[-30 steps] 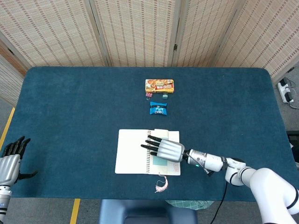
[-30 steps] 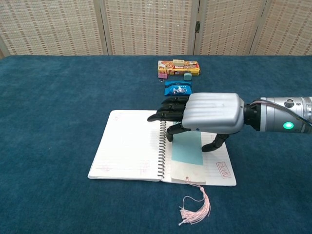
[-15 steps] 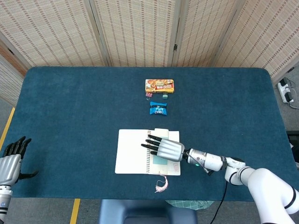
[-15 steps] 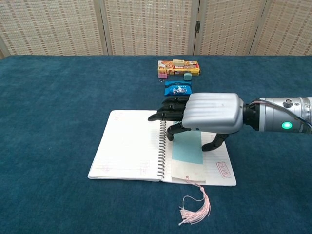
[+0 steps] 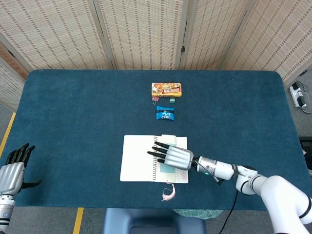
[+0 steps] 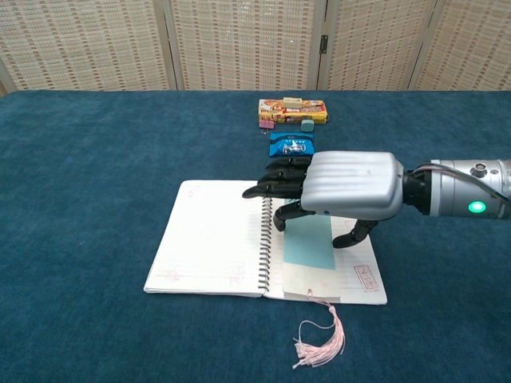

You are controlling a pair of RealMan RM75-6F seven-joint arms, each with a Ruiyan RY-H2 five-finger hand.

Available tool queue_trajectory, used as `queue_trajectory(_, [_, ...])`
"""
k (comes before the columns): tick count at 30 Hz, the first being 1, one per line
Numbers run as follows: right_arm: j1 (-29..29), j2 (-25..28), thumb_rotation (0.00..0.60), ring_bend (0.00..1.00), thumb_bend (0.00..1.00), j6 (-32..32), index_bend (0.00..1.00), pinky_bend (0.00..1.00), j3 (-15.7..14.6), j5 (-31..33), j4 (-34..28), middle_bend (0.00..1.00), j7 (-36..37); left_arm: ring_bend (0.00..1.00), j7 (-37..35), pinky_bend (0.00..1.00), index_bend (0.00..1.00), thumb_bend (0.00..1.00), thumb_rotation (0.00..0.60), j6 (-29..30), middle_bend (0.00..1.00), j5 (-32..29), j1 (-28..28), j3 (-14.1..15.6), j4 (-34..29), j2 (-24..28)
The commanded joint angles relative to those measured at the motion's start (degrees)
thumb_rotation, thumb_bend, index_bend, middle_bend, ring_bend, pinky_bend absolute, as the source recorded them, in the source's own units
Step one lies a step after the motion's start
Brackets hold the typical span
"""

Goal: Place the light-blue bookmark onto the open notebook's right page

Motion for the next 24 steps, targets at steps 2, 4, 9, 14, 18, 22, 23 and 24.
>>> queue_trajectory(2, [-0.2, 0.0, 0.6, 0.0, 0.23, -0.6, 0.35, 0.0, 0.1, 0.5, -0.4, 0.0, -0.9, 0.0, 0.4, 0.0, 0.03, 0.12, 0.6, 0.2, 0.0, 0.1, 0.1, 0.1, -0.4, 0.2])
queue_trajectory(4, [-0.3, 0.0, 0.6, 0.0, 0.23, -1.1, 0.31, 0.0, 0.3, 1.0, -0.6, 0.0, -1.6, 0.0, 0.4, 0.0, 0.03, 0.12, 0.6, 0.0, 0.0, 0.0, 0.0, 0.1, -0.4, 0.2])
queue_trajectory(9, [-0.5, 0.1, 0.6, 0.0, 0.22, -1.3, 0.22, 0.0, 0.7, 1.6, -1.3, 0.0, -2.1, 0.0, 0.5, 0.0, 0.03, 0.12, 0.6, -0.2, 0.0, 0.0, 0.0, 0.1, -0.5, 0.4])
queue_trajectory(14, [-0.8, 0.1, 0.6, 0.0, 0.2, -1.0, 0.17, 0.0, 0.9, 2.0, -1.9, 0.0, -1.8, 0.0, -0.2, 0.0, 0.03, 0.12, 0.6, 0.3, 0.0, 0.4, 0.1, 0.2, -0.5, 0.4])
queue_trajectory(18, [-1.5, 1.2, 0.6, 0.0, 0.2, 1.0, 0.16, 0.0, 1.2, 2.2, -3.0, 0.0, -1.7, 0.0, -0.6, 0.0, 0.03, 0.11, 0.6, 0.6, 0.0, 0.8, 0.3, 0.2, -0.6, 0.5])
queue_trajectory(22, [-3.3, 3.8, 0.6, 0.0, 0.2, 5.3, 0.15, 0.0, 2.6, 3.5, -5.9, 0.0, -1.4, 0.0, -0.9, 0.0, 0.03, 0.11, 0.6, 0.8, 0.0, 1.2, 0.4, 0.4, -0.7, 0.8])
queue_trajectory(23, [-3.9, 4.5, 0.6, 0.0, 0.2, 6.2, 0.15, 0.0, 3.1, 4.1, -6.8, 0.0, -1.2, 0.0, -0.9, 0.0, 0.03, 0.11, 0.6, 0.9, 0.0, 1.4, 0.4, 0.4, -0.8, 0.8])
queue_trajectory(24, [-4.6, 5.2, 0.6, 0.0, 0.2, 7.1, 0.15, 0.0, 3.7, 5.0, -8.0, 0.0, -0.9, 0.0, -1.0, 0.0, 0.03, 0.11, 0.6, 1.0, 0.0, 1.5, 0.5, 0.5, -0.9, 0.8])
